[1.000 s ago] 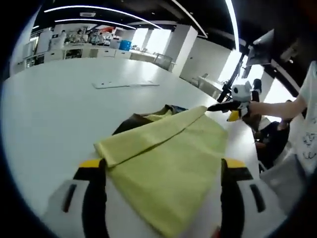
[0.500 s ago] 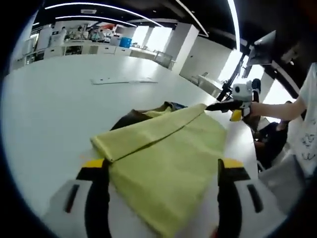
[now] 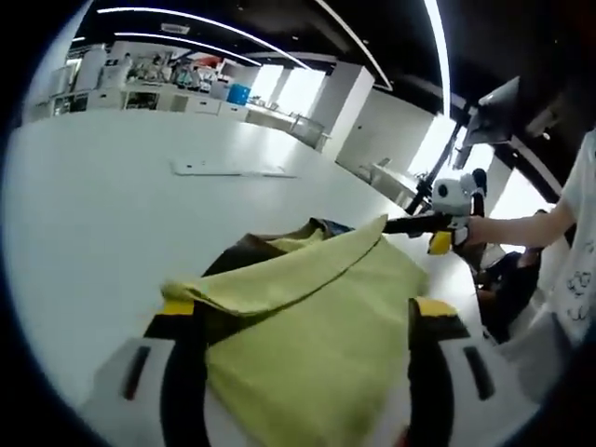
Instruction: Fold the garment on the visible template until the final outline fits inside the template.
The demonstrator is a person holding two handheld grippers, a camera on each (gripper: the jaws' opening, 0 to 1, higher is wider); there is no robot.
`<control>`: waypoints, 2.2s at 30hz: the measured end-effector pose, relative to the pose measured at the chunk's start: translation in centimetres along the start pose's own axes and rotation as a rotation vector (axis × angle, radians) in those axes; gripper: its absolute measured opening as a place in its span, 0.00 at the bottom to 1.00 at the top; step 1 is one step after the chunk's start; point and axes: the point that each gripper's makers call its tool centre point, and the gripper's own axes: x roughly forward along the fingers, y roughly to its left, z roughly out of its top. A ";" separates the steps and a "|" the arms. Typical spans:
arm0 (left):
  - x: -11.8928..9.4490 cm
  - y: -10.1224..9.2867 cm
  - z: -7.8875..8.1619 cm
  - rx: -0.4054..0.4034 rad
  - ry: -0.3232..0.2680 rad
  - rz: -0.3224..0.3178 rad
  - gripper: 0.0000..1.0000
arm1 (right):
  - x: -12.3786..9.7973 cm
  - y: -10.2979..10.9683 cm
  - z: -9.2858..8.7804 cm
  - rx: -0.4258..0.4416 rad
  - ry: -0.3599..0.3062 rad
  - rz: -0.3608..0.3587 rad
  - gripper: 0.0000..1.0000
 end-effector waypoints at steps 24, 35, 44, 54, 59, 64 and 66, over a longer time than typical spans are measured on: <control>0.9 3.5 0.5 -0.074 -0.019 0.082 0.88 | 0.9 -4.0 -0.1 0.026 0.011 -0.091 0.94; -1.8 2.3 0.5 -0.025 0.015 0.083 0.88 | -0.9 -2.3 0.1 -0.013 0.010 -0.077 0.98; -4.1 0.8 -1.1 -0.038 0.036 0.085 0.79 | -4.2 -2.0 -1.2 -0.005 -0.004 -0.108 0.87; -7.0 -1.6 -4.8 -0.094 0.077 0.110 0.66 | -8.0 -0.5 -5.0 0.071 -0.008 -0.130 0.69; -8.6 -1.4 -6.3 -0.098 0.085 0.143 0.64 | -9.1 0.1 -6.4 0.096 -0.010 -0.129 0.65; -9.7 -1.9 -7.2 -0.117 0.078 0.150 0.55 | -9.6 1.6 -7.8 0.120 0.005 -0.100 0.61; -10.0 -1.9 -7.8 -0.121 0.085 0.146 0.50 | -9.7 2.0 -8.3 0.112 0.012 -0.096 0.56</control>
